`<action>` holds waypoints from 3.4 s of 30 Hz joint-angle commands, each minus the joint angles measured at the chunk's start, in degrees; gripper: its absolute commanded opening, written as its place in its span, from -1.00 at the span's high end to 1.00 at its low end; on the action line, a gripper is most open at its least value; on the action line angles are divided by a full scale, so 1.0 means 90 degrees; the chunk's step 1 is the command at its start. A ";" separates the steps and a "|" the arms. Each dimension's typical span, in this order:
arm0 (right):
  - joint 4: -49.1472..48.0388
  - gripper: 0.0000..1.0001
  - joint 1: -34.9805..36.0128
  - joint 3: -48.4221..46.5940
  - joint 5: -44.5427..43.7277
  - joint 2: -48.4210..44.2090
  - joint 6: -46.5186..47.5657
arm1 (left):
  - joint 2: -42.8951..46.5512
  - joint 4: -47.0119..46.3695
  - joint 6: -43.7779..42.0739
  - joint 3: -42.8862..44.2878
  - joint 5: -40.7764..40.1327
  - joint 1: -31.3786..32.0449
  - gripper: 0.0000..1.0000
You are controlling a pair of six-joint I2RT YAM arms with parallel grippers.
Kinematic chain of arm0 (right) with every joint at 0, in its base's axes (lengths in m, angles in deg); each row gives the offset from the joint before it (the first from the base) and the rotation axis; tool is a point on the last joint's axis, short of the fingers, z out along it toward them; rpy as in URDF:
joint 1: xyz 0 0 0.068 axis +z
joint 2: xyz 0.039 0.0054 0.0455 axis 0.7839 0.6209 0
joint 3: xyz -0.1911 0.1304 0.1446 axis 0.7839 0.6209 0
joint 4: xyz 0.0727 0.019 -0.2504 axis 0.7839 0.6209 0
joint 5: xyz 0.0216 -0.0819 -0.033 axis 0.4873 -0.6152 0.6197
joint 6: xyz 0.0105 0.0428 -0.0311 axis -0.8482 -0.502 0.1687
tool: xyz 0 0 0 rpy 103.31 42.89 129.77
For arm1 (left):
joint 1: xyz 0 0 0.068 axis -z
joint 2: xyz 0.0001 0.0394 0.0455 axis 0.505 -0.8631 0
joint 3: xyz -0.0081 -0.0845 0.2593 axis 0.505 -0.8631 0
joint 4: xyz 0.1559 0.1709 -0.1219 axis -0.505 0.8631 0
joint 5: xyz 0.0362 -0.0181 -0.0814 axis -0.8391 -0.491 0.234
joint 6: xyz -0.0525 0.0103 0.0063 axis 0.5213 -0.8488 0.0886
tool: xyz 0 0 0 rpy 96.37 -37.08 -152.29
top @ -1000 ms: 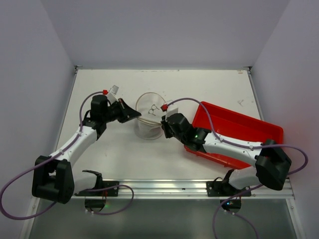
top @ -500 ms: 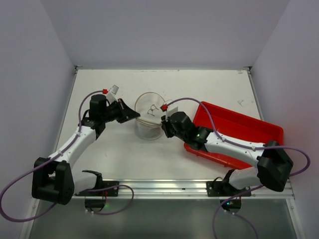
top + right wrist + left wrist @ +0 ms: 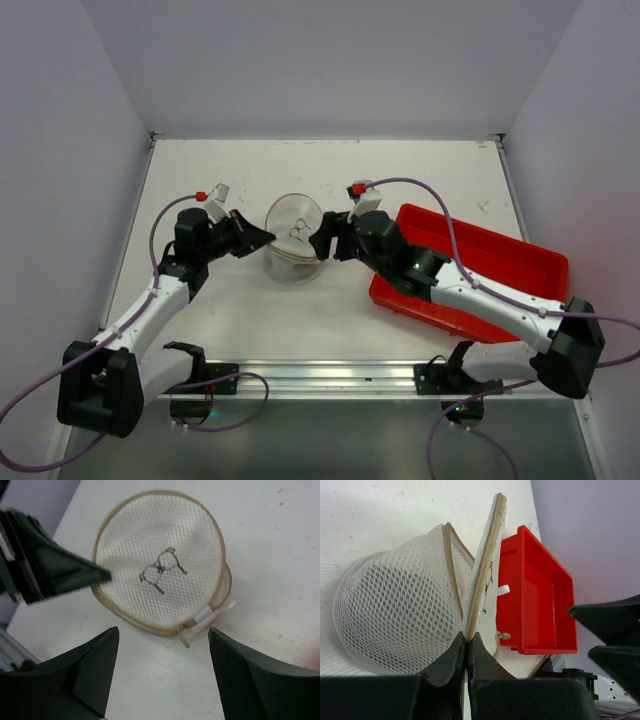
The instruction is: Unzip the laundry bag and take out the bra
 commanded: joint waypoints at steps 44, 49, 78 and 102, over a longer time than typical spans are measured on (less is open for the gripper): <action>0.2413 -0.31 0.0411 -0.5583 -0.2155 0.4756 -0.2671 | 0.0663 -0.0874 -0.0150 -0.0524 -0.0993 0.0393 1.00; 0.2073 0.33 0.0450 -0.5203 -0.2313 0.4561 -0.2466 | 0.0663 -0.0854 -0.0160 -0.0524 -0.1032 0.0393 1.00; -0.0486 1.00 0.0265 -0.2685 0.0227 0.2637 0.2622 | -0.0361 0.0552 -0.0170 0.0530 -0.0818 0.0061 -0.36; -0.1366 1.00 0.0265 -0.1726 0.0500 0.1866 0.2700 | -0.2257 0.1304 -0.0785 0.1927 -0.1336 0.0013 -0.11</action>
